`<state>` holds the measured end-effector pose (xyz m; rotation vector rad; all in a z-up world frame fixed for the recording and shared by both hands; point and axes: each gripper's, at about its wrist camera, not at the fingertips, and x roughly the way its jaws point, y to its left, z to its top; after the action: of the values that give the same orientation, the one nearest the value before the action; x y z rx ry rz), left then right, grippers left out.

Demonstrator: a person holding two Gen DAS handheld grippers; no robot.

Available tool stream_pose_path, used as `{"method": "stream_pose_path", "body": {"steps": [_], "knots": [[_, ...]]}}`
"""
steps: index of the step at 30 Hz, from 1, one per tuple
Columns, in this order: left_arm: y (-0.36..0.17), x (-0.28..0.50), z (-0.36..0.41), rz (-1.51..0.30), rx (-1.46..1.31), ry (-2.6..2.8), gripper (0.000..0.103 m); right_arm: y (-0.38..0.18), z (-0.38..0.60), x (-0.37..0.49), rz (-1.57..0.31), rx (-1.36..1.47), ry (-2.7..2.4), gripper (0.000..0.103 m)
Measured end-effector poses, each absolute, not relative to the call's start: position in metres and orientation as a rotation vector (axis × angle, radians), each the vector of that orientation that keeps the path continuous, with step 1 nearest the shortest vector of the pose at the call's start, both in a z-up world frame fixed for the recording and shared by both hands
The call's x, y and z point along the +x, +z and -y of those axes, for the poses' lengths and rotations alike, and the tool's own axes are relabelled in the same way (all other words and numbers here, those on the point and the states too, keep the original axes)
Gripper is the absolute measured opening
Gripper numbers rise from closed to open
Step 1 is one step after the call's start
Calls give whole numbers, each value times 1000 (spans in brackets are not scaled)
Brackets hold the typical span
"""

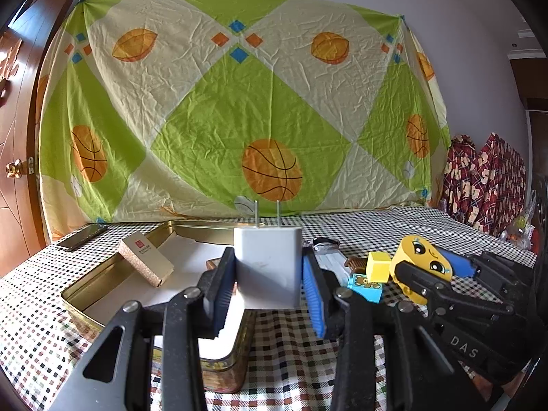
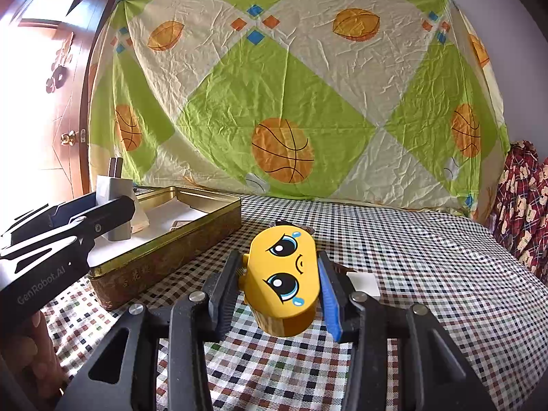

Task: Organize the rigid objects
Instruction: 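Carry the white plug with the left tool while the right tool carries the face block toward the tin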

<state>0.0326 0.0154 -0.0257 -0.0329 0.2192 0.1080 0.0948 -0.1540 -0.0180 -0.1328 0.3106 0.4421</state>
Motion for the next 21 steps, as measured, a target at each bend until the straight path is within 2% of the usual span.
{"method": "stream_pose_path", "body": {"steps": [21], "knots": [[-25,25,-48,-210,-64,178,37,-19,117,86,-313,-179,533,45]]}}
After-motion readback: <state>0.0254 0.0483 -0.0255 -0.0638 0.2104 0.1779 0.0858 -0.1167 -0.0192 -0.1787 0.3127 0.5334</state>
